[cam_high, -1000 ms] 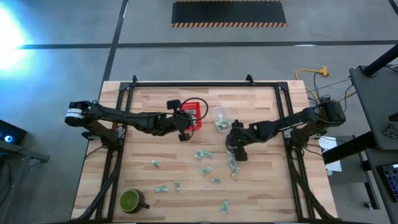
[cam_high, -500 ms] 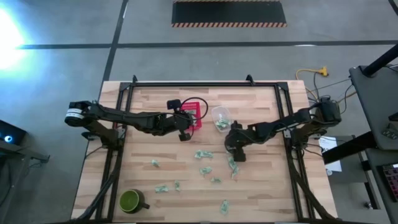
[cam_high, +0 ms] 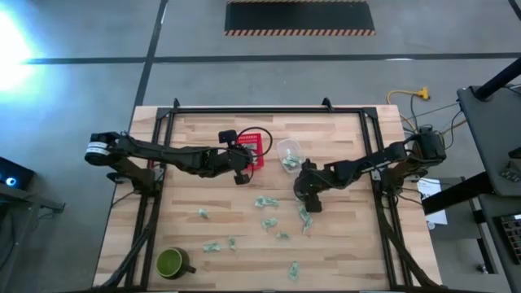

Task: Pick and place items into bin
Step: Put the white stevia packet into the transparent bin

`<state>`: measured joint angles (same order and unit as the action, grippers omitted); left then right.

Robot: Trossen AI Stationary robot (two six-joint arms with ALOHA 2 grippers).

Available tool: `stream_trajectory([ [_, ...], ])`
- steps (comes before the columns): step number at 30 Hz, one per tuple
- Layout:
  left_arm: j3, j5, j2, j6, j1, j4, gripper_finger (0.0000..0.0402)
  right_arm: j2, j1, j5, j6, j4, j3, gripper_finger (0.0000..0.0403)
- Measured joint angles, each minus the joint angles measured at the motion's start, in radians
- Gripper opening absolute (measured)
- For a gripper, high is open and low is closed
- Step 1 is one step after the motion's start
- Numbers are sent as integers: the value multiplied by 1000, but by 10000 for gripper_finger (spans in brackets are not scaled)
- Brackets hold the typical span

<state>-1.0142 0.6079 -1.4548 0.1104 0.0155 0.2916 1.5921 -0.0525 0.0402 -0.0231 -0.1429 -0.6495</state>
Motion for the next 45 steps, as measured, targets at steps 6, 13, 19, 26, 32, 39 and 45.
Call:
stream_trajectory([
  [6,0,0,0,0,0,-2,70,-2,0,-3,12,-1,1,137],
  [13,0,0,0,0,0,-3,70,-21,0,10,26,-13,4,84],
  [19,1,0,0,0,0,-3,70,-37,2,13,37,-18,6,41],
  [26,3,0,0,0,0,-3,70,-37,1,11,45,-14,6,15],
  [32,3,0,0,1,0,-3,70,-54,1,12,53,-11,5,13],
  [39,3,0,0,1,0,-3,70,-142,1,81,110,-11,-3,13],
  [45,3,0,0,2,0,-4,70,-213,19,374,217,21,-16,13],
])
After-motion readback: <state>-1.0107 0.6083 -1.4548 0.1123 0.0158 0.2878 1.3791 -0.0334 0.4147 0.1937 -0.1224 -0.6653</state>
